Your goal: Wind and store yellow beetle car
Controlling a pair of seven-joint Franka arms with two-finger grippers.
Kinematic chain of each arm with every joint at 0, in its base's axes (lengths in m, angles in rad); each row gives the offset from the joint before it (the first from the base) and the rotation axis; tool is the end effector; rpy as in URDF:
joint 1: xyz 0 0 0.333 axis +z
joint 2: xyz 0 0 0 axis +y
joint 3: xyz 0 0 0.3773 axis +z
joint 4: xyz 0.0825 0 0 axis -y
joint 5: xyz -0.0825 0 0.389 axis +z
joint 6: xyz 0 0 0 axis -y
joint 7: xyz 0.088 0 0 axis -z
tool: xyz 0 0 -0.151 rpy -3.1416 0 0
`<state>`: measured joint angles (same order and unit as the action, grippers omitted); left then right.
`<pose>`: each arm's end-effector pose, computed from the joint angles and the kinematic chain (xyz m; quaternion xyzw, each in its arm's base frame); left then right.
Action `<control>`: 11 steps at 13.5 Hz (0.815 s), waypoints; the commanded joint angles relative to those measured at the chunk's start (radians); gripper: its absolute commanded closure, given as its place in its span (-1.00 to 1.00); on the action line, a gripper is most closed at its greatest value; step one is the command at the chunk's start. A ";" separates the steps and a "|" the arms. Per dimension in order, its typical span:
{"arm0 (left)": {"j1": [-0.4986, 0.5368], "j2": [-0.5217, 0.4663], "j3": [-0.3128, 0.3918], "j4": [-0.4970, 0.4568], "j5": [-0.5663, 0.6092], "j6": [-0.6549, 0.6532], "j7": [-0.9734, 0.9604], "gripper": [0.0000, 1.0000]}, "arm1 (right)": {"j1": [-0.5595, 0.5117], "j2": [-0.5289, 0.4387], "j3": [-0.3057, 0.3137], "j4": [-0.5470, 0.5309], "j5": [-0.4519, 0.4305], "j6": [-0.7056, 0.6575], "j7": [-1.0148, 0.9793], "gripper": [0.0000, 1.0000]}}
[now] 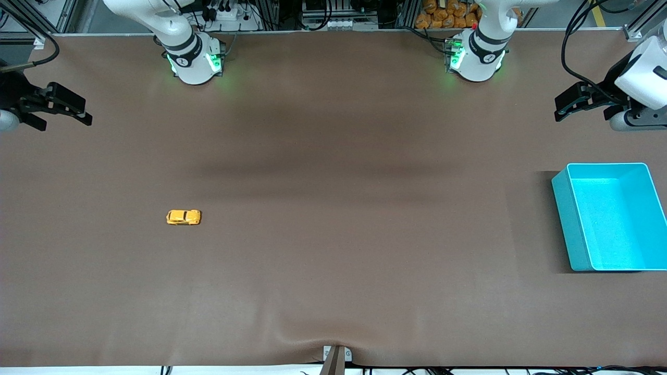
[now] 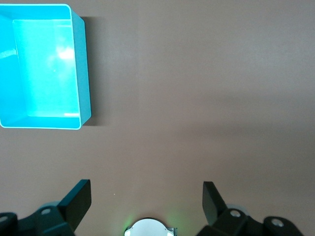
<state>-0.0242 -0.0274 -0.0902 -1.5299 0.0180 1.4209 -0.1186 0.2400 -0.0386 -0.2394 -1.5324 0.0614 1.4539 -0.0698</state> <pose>0.5268 -0.0584 0.6636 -0.9991 -0.0031 0.0394 0.0149 0.5316 0.0072 0.6708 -0.9984 -0.0383 0.0193 0.0358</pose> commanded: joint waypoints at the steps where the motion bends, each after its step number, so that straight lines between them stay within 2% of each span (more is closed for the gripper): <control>1: 0.009 -0.009 0.000 0.004 -0.024 0.004 0.008 -1.00 | 0.012 0.002 -0.003 0.012 0.001 -0.007 0.021 -1.00; 11: 0.004 -0.011 -0.006 0.004 -0.013 0.004 0.010 -1.00 | -0.002 0.013 -0.011 0.029 -0.017 0.008 0.007 -1.00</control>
<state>-0.0254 -0.0273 -0.0946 -1.5283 0.0180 1.4240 -0.1174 0.2400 -0.0289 -0.2412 -1.5269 0.0588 1.4780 -0.0698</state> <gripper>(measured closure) 0.000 0.000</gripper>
